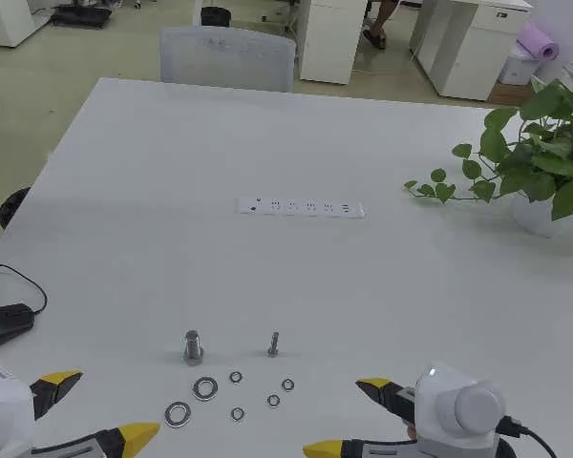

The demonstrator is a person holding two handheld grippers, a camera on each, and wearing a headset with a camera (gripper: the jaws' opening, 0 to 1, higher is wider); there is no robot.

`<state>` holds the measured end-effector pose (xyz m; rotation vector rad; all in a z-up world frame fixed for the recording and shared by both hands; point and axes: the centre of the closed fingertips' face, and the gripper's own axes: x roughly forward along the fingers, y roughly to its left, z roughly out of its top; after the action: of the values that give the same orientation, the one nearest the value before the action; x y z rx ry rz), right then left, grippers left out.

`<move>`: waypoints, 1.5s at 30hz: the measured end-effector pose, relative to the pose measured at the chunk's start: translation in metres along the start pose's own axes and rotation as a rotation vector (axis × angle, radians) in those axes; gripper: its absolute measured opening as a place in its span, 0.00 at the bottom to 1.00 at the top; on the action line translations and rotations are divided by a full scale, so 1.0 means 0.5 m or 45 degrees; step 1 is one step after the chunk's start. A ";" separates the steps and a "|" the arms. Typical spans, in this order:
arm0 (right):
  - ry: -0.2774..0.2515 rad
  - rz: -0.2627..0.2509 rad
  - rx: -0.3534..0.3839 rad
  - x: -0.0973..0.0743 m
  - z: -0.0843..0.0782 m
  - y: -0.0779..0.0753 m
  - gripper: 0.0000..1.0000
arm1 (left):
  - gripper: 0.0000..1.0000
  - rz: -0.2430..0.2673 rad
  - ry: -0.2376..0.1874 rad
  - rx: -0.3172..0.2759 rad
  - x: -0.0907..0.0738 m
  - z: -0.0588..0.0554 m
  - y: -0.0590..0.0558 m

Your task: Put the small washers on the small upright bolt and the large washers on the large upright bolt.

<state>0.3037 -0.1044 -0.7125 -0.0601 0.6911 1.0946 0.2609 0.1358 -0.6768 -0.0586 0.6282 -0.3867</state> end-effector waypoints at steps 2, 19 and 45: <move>-0.002 -0.002 0.002 -0.001 -0.001 0.001 0.83 | 0.75 0.001 -0.002 -0.001 0.000 0.000 0.001; -0.003 -0.015 0.010 -0.015 -0.011 0.000 0.82 | 0.75 0.004 -0.006 -0.009 -0.003 -0.005 -0.002; -0.004 -0.024 0.017 -0.021 -0.020 -0.003 0.82 | 0.75 0.002 -0.002 -0.002 -0.006 -0.007 -0.012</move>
<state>0.2971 -0.1173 -0.7151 -0.0534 0.6940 1.0718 0.2546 0.1316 -0.6767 -0.0597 0.6266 -0.3850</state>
